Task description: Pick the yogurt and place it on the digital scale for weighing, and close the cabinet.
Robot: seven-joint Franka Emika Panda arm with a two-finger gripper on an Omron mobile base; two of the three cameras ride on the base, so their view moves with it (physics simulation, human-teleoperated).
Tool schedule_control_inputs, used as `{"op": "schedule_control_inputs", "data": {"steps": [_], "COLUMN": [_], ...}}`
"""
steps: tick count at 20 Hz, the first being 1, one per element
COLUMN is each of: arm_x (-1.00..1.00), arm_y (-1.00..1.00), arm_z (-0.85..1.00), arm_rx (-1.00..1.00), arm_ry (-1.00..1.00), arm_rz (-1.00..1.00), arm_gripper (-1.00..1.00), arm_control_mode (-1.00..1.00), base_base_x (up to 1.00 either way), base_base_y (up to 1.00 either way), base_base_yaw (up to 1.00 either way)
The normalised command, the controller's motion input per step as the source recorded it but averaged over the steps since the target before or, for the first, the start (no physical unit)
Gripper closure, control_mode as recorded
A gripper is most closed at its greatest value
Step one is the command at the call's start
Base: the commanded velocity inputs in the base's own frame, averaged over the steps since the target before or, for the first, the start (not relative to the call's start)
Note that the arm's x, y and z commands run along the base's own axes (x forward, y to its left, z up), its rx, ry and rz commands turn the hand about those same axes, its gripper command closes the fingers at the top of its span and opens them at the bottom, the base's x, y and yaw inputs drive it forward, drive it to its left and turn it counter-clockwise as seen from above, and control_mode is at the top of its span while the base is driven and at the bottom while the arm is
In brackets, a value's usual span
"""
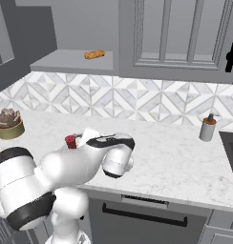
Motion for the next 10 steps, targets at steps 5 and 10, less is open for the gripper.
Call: {"op": "schedule_control_inputs", "data": {"steps": [5,10], "arm_x": [-0.71,-0.76], "arm_y": [0.10,0.21], "arm_z": [1.00,0.99], "arm_rx": [-0.15,-0.13], "arm_ry": [0.00,0.00], "arm_rz": [-0.09,0.00], "arm_gripper": [-1.00,-1.00], "arm_control_mode": [-1.00,-1.00], "base_base_x": [0.00,0.00], "base_base_y": [0.00,0.00], "base_base_yaw": [0.00,0.00]}}
